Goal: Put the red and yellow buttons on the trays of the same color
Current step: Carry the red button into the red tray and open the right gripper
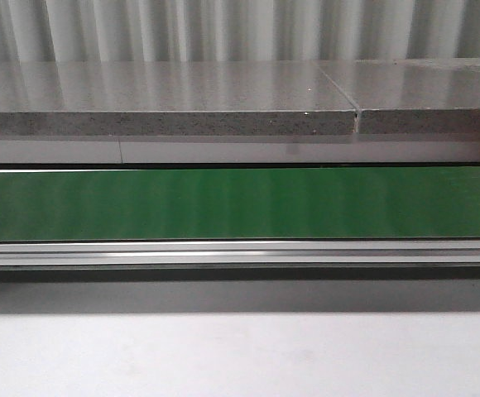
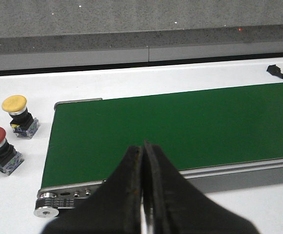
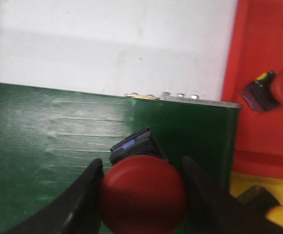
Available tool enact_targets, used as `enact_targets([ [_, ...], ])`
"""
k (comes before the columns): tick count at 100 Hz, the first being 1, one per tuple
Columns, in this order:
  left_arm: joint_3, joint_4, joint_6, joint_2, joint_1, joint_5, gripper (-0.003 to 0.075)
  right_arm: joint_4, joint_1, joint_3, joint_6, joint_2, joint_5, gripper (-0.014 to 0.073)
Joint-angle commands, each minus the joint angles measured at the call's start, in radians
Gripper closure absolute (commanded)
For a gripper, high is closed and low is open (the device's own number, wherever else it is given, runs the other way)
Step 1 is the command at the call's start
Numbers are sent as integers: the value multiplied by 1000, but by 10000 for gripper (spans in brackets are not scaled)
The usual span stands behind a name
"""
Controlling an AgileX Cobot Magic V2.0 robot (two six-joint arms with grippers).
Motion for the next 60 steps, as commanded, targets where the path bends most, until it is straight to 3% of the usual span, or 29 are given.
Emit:
enact_targets([
  [1,-27,-8,1,6,-9,-79,740,0,-65,-34,37,-42,-56,409],
  [34,-27,-8,1,6,-9,-79,740,0,-255,-34,90,-28,-90,409],
  [60,-27,-8,1,6,-9,-79,740,0,-287,-34,107,55,-153,409],
])
